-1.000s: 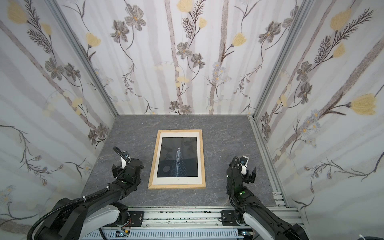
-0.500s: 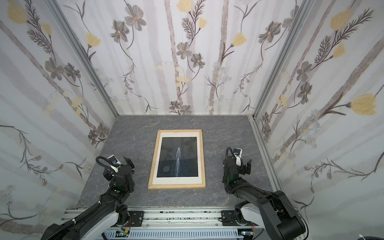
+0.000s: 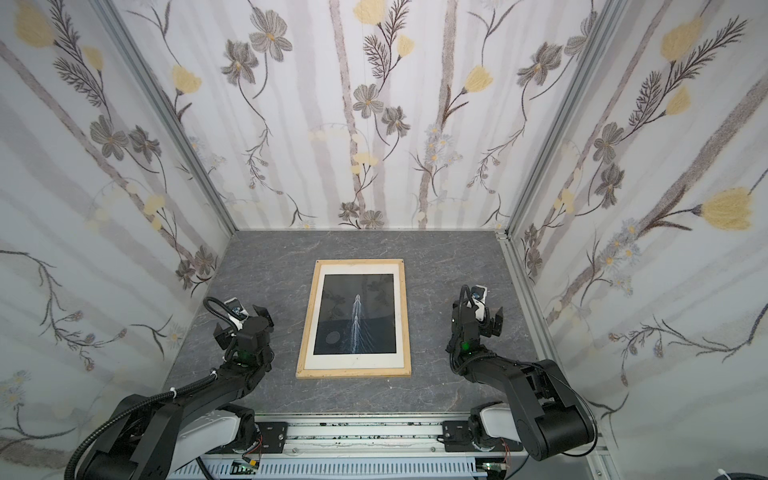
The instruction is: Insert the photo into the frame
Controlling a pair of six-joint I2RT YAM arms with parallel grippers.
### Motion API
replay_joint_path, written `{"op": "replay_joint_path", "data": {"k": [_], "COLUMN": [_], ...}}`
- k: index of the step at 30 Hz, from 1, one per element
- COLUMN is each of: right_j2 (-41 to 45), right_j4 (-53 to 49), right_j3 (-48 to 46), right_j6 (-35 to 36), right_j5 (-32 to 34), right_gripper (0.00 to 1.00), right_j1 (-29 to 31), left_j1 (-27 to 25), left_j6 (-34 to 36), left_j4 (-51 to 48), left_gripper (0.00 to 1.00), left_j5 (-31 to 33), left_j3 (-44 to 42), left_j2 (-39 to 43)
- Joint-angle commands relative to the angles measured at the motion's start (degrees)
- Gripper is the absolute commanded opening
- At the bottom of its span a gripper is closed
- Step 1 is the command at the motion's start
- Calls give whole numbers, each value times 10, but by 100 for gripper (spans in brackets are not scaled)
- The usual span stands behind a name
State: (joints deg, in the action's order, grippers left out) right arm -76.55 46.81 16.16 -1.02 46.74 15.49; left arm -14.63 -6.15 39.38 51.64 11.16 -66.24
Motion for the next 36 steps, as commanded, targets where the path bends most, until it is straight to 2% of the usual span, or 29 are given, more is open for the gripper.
{"op": "replay_joint_path", "data": {"k": [1, 12, 14, 15, 17, 19, 21, 27, 30, 33, 36], "right_j2": [-13, -67, -79, -98, -83, -98, -90, -78, -61, -39, -28], "right_j4": [47, 107, 171, 253, 148, 197, 169, 181, 197, 228, 285], "right_j3": [9, 37, 15, -7, 24, 15, 20, 4, -18, -51, -90], "right_j6": [-1, 7, -12, 13, -10, 1, -9, -22, -41, -77, -84], "right_j5": [-16, -35, -52, -80, -87, -86, -89, -116, -152, -214, -246], "right_gripper": [100, 100, 100, 100, 100, 100, 100, 100, 100, 100, 100], "right_j1": [-7, -26, -32, -43, -43, -48, -50, -66, -88, -129, -145], "left_j1": [8, 48, 55, 59, 66, 74, 80, 93, 102, 116, 120], "left_j6": [5, 10, 7, 6, 7, 4, 2, -2, -9, -19, -25], "left_j4": [42, 126, 135, 138, 154, 161, 170, 198, 234, 292, 281], "left_gripper": [100, 100, 100, 100, 100, 100, 100, 100, 100, 100, 100], "left_j5": [-2, -39, -47, -48, -54, -58, -60, -76, -89, -128, -128], "left_j3": [13, 8, 11, 12, 12, 16, 19, 24, 12, -7, -3], "left_j2": [-17, -47, -54, -56, -63, -77, -85, -106, -110, -115, -115]}}
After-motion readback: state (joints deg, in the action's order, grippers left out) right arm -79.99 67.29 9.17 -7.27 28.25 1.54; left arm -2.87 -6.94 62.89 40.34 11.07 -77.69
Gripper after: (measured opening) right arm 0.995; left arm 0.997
